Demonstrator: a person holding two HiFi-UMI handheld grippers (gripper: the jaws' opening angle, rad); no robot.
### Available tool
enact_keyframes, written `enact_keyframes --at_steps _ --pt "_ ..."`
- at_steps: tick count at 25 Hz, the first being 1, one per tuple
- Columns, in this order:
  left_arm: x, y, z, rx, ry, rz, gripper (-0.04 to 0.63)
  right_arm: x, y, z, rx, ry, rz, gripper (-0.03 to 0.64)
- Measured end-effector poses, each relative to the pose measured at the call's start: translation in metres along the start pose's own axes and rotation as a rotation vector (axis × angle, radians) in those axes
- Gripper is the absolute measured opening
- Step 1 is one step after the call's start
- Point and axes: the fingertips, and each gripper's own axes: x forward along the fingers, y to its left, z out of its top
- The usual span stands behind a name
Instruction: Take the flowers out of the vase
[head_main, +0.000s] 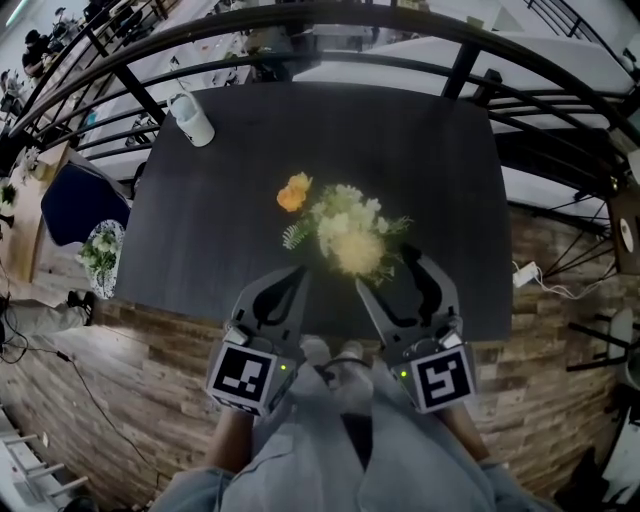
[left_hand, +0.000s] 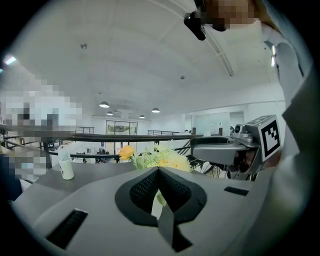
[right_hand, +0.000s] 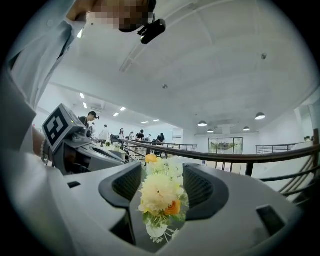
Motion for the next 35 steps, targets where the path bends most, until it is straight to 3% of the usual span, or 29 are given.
enact_keyframes --at_steps 10,17,35 --pt "0.007 0.029 -0.010 -0.004 0.021 0.003 -0.002 0.037 0.005 -0.007 -0.055 0.097 0.005 0.362" --pt "0.016 0.044 -0.029 0.022 0.043 -0.019 -0.002 0.054 0.002 -0.016 -0.068 0.150 -0.005 0.379" --pt "0.054 0.034 -0.085 0.044 0.128 -0.183 0.000 0.071 -0.004 -0.060 -0.001 0.274 -0.031 0.385"
